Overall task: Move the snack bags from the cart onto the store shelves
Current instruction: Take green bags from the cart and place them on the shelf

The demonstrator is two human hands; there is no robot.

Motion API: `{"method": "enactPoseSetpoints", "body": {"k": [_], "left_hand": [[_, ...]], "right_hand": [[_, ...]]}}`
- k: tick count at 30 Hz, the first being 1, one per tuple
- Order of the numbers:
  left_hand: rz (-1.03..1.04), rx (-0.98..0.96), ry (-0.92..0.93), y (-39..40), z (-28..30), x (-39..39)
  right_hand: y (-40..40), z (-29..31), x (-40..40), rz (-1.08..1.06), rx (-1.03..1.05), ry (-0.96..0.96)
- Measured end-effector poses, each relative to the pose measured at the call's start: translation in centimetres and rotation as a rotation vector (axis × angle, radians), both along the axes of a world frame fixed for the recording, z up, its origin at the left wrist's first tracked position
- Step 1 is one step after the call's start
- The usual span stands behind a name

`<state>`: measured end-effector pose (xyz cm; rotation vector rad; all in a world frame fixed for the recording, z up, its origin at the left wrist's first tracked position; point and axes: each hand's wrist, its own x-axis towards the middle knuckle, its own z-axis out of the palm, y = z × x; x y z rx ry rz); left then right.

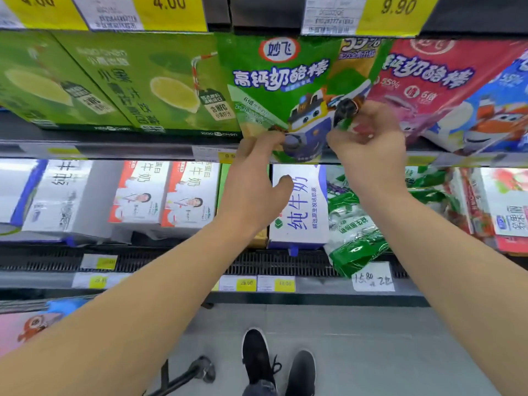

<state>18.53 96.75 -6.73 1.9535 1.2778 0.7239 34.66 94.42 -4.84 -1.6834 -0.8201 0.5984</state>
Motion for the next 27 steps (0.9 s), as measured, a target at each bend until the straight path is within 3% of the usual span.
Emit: {"method": "enactPoseSetpoints", "body": {"k": [3,8,12,24,27], "left_hand": [[-0.005,-0.013,0.006,0.5,0.0,0.1],[0.065,-0.01,-0.033,1.0,-0.4,-0.4],[0.012,-0.032,0.091,1.6,-0.5,0.2],[0.073,0.023,0.175,1.7,-0.4,1.0],[0.044,0.052,0.178,0.9,-0.5,2.0]], "right_hand": [[-0.7,-0.2,-0.9,0.022,0.036,0.067],[-2.8,-2.1,-1.2,0.219,-0.105,-0.365],[-2.2,-2.4,-0.7,0.335,-0.208,-0.5],[-0.2,-2.8,0.7,0.556,-0.389,-0.478],[-0.9,-2.9,1.5,0.569,-0.351,-0.452]]}}
